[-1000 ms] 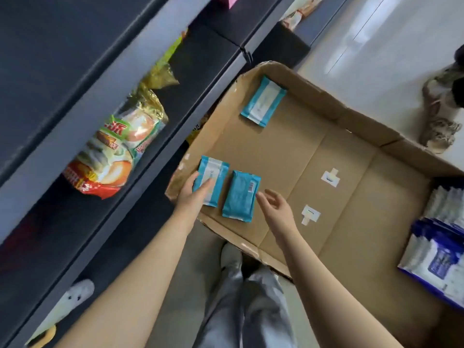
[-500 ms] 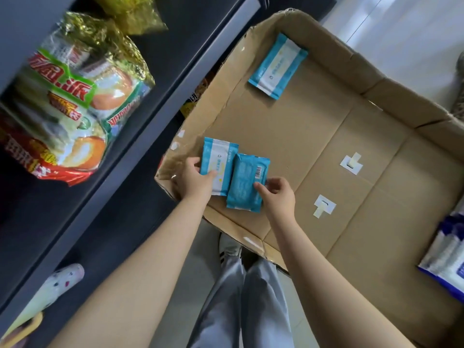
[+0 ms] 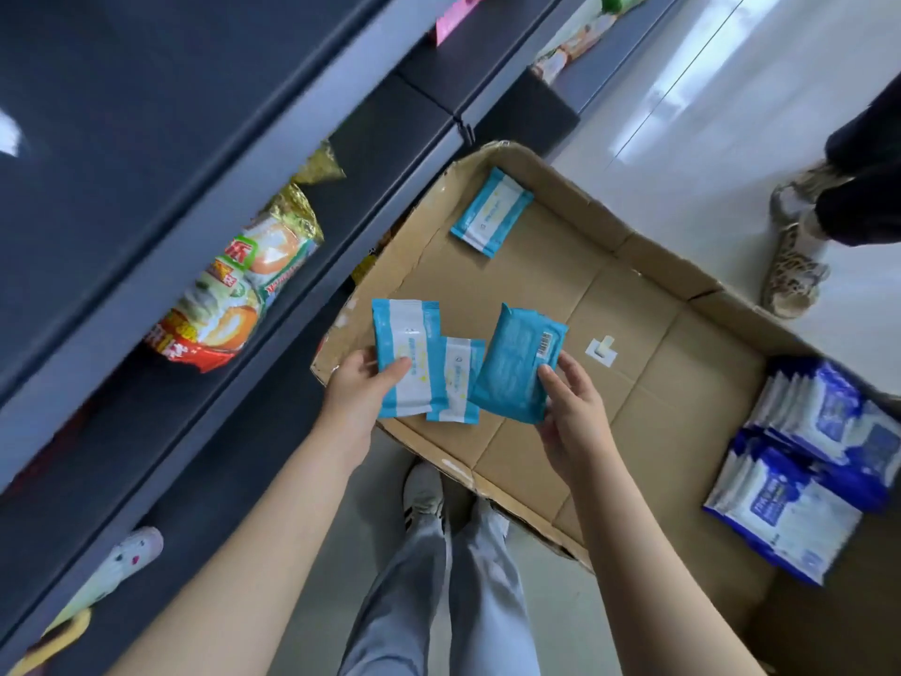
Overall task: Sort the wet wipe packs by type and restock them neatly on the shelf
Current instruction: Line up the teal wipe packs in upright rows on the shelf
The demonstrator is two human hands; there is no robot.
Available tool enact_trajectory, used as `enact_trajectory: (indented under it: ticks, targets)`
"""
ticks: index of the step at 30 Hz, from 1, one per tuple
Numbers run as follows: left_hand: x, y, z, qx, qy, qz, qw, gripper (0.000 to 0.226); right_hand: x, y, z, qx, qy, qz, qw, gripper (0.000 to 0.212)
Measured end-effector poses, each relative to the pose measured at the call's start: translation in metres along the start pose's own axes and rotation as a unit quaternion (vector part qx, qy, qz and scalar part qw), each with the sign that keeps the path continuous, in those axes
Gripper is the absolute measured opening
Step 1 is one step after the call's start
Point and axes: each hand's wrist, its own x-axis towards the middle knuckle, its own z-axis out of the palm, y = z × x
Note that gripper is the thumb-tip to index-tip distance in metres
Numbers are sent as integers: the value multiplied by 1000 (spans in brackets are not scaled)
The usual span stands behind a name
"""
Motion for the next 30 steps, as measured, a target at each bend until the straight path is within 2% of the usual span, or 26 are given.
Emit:
enact_trajectory:
  ticks: [5, 9, 11, 12, 15, 17, 20, 22, 25, 30]
  targets:
    - [-121, 63, 5, -43, -38, 48, 997, 27, -99, -86, 7, -55, -95, -9, 994, 33]
    - [-203, 99, 7, -70, -24, 99, 992, 19, -171, -137, 22, -139, -138, -53, 979, 74]
    - [-242, 108, 6, -89, -15, 127, 988, 19, -200, -154, 26, -170, -156, -71, 971, 86]
    - [-261, 111, 6, -102, -8, 141, 985, 19, -214, -161, 28, -182, -171, -76, 965, 84]
    - [-316, 118, 6, -146, 8, 178, 973, 17, -256, -178, 33, -204, -226, -87, 949, 58]
    - [-348, 120, 1, -170, 26, 201, 964, 15, -285, -189, 37, -208, -287, -76, 932, 46]
    - [-392, 126, -17, -192, 62, 233, 951, 13, -333, -205, 51, -216, -346, -54, 912, 15]
    - [-419, 131, -36, -212, 85, 253, 940, 14, -360, -211, 66, -220, -364, -55, 903, 19]
    - [-457, 137, -74, -231, 116, 283, 924, 17, -394, -211, 97, -179, -385, -49, 904, 43]
    - [-504, 132, -147, -252, 167, 313, 900, 18, -450, -193, 148, -138, -441, -1, 887, 42]
